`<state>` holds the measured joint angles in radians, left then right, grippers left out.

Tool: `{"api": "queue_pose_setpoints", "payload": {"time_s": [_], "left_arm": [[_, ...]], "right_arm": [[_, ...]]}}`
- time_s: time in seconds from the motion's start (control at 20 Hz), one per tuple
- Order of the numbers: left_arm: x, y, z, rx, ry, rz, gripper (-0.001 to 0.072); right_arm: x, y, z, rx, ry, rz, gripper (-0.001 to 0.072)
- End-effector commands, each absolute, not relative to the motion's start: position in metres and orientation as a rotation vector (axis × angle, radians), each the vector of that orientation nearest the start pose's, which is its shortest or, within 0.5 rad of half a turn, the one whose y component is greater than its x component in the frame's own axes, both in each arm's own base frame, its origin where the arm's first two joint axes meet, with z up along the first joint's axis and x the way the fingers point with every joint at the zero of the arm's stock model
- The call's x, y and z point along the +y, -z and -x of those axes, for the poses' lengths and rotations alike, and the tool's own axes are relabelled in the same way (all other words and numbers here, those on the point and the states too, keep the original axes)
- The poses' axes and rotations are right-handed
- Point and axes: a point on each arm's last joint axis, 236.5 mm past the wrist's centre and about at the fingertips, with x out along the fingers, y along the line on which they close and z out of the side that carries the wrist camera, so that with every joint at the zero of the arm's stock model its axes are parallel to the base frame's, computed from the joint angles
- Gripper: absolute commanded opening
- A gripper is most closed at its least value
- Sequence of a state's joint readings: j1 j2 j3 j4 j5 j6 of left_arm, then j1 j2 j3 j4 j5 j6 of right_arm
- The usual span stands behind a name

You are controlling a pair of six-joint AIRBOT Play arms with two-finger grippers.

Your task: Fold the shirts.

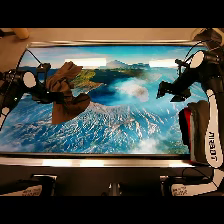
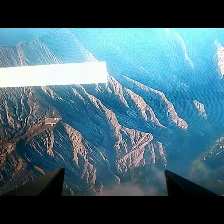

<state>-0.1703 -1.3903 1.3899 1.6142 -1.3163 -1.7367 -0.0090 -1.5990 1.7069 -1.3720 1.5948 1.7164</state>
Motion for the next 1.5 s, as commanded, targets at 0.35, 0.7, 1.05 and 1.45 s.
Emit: {"api": "queue_pose_setpoints", "payload": {"time_s": [0.35,0.7,1.05,1.45], "left_arm": [[-0.058,-0.036,-0.401,1.312,0.007,-0.007,0.0617],[-0.061,-0.038,-0.412,1.264,0.012,0.001,0.0617],[-0.039,-0.033,-0.492,1.051,-0.087,0.149,0.0636],[-0.061,0.082,-0.526,1.237,-0.067,0.428,0.0297]], "right_arm": [[0.043,-0.047,-0.417,1.493,-0.049,-0.268,0.0688],[0.043,-0.047,-0.417,1.493,-0.049,-0.268,0.0688],[0.043,-0.051,-0.445,1.374,-0.047,-0.279,0.0689],[0.043,-0.052,-0.446,1.368,-0.056,-0.270,0.0659]]}}
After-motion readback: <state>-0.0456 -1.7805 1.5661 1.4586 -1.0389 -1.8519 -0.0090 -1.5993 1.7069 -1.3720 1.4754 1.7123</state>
